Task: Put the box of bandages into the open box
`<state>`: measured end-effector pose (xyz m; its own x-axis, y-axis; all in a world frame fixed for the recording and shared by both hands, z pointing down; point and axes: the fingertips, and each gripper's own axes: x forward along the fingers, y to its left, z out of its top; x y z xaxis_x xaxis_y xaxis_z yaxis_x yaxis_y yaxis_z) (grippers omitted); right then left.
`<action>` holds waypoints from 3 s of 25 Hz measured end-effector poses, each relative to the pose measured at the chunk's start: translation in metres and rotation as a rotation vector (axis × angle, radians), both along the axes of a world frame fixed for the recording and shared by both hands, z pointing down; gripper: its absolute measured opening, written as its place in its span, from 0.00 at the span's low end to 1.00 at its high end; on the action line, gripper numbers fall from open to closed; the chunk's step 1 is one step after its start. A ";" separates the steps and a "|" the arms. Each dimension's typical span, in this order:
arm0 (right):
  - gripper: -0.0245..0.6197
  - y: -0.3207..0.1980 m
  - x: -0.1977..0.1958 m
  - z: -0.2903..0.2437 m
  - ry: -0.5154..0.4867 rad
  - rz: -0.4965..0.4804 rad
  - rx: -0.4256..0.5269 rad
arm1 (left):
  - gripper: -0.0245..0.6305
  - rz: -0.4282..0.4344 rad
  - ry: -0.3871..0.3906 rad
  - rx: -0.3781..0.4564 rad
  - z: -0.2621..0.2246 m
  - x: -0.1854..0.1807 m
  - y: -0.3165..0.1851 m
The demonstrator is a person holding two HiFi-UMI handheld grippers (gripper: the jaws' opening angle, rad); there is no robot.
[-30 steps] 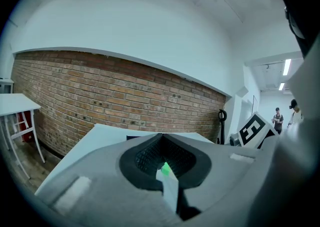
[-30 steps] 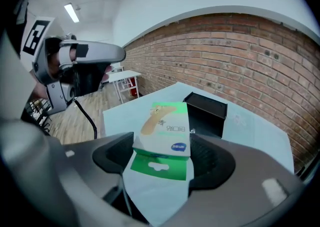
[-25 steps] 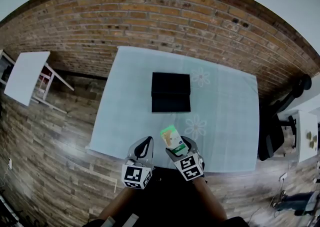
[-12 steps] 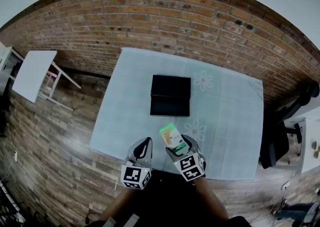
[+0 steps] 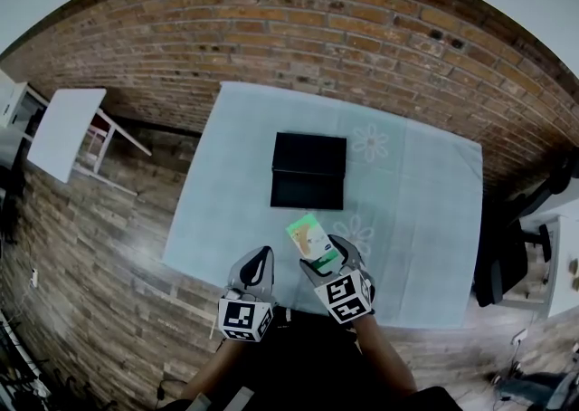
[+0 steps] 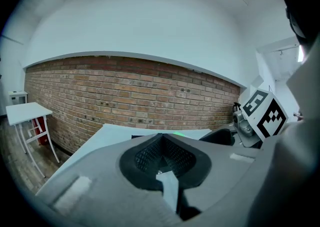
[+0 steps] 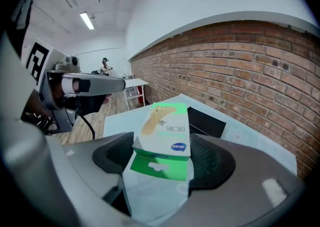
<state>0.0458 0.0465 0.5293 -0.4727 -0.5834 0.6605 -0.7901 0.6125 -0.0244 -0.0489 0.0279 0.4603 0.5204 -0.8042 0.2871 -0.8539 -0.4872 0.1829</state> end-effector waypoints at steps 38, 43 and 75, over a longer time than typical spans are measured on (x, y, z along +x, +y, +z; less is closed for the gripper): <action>0.58 -0.090 -0.020 0.059 0.069 -0.017 -0.075 | 0.04 0.122 0.052 -0.070 0.047 -0.018 -0.118; 0.58 -0.099 -0.021 0.070 0.077 -0.059 -0.091 | 0.04 0.101 0.049 -0.081 0.052 -0.025 -0.126; 0.58 -0.144 -0.015 0.136 0.100 -0.213 -0.170 | 0.04 0.065 0.054 -0.106 0.070 -0.029 -0.158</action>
<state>0.0307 -0.0974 0.6652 -0.5001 -0.3544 0.7901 -0.6475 0.7588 -0.0695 -0.0774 -0.1298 0.5299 0.5870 -0.7353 0.3388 -0.8089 -0.5166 0.2806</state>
